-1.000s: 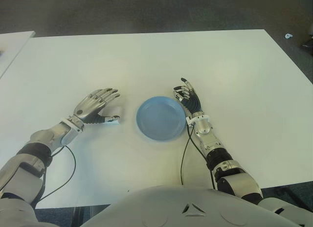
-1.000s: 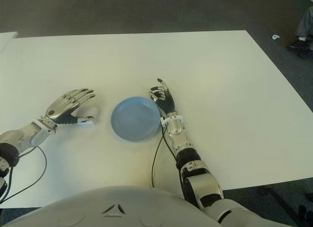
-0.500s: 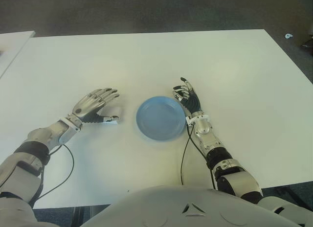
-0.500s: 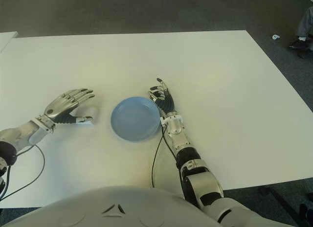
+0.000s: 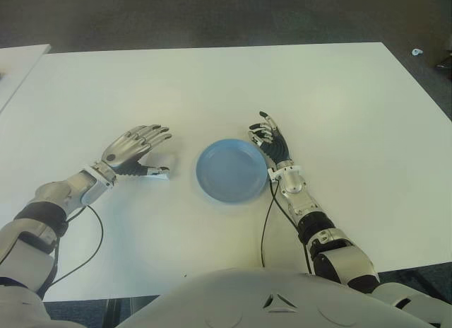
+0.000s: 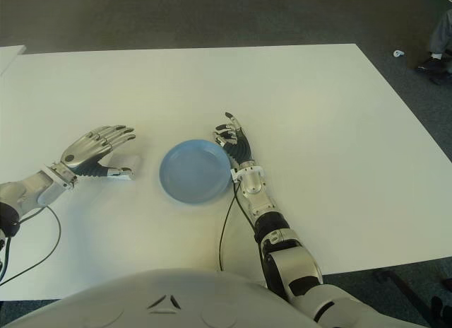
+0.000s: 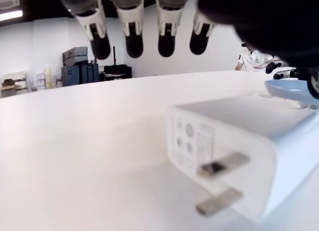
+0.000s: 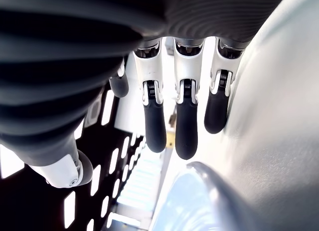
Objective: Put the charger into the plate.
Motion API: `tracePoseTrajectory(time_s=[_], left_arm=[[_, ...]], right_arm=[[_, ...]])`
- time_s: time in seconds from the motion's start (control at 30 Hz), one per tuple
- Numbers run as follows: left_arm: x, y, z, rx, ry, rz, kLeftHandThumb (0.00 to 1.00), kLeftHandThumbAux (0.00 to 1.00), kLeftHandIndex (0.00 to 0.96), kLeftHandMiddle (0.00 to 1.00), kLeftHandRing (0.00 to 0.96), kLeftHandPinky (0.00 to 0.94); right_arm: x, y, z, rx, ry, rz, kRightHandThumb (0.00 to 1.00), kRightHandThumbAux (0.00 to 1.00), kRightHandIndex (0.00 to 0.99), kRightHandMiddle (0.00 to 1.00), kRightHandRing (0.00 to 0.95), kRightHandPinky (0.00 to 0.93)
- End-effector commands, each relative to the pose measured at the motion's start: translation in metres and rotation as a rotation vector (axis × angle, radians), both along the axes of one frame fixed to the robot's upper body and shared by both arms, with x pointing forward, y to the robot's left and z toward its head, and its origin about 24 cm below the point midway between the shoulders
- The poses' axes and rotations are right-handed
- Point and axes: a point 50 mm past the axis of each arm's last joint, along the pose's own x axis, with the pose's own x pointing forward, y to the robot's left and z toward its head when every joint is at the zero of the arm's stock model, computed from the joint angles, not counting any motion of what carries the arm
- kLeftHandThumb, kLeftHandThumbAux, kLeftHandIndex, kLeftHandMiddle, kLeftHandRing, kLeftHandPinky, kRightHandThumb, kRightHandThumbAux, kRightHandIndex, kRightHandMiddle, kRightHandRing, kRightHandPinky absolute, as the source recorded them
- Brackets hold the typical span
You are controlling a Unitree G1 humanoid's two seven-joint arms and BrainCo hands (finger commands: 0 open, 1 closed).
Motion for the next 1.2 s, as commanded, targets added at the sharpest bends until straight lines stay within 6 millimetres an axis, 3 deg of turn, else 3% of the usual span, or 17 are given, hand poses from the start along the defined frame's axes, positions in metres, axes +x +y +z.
tracePoseTrajectory(time_s=[0.03,1.2], left_arm=[[-0.001,0.002,0.005,0.022,0.0,-0.017,0.258,0.173,0.0,0.0,0.0,0.0],[0.0,0.002,0.015,0.04,0.023,-0.055,0.253,0.173,0.0,0.0,0.0,0.0]], right_arm=[[-0.017,-0.005,-0.026,-0.025,0.127,-0.012,0.0,0.592,0.077,0.373,0.406,0.295],[-0.016,-0.004,-0.028,-0.039,0.13,0.002,0.0,0.634,0.095,0.393,0.407,0.287]])
